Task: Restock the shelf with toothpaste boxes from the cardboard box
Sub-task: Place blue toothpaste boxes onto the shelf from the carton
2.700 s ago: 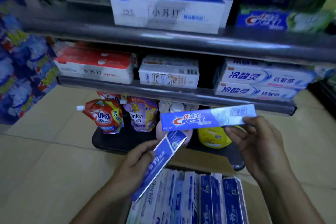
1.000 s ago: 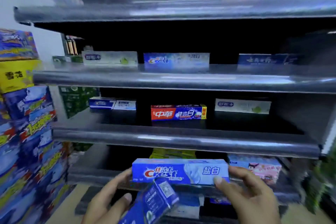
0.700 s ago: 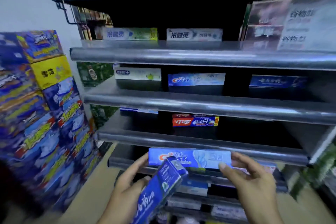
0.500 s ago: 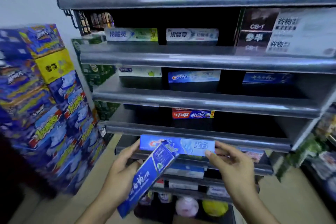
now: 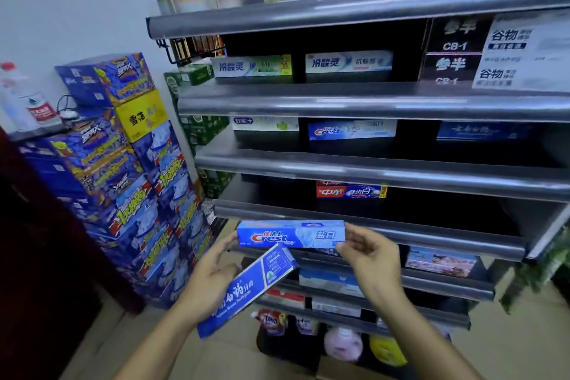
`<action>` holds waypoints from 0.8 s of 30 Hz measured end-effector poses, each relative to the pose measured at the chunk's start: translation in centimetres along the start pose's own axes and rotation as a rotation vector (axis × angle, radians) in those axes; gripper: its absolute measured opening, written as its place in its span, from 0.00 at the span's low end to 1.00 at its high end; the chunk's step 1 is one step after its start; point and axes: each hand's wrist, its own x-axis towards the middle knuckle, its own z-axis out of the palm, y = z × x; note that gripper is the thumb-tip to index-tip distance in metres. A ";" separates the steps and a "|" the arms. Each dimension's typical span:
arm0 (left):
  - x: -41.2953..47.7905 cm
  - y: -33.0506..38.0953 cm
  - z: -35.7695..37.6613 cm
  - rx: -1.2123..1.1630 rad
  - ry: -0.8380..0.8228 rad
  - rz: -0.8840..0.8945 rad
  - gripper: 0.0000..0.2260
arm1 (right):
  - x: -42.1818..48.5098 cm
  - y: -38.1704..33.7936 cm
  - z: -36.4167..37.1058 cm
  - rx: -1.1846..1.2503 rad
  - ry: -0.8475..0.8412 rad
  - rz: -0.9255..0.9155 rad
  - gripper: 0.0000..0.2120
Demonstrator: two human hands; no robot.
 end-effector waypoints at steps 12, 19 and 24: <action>12.7 -1.0 -7.3 -0.027 -0.098 0.093 0.25 | 5.5 1.4 10.3 -0.116 0.047 0.072 0.19; 17.9 -0.9 -9.0 -0.059 -0.128 0.107 0.26 | 7.8 1.8 15.0 -0.149 0.025 0.107 0.26; 19.2 -0.6 -9.1 -0.074 -0.146 0.161 0.27 | 9.0 2.1 16.3 -0.149 0.012 0.136 0.34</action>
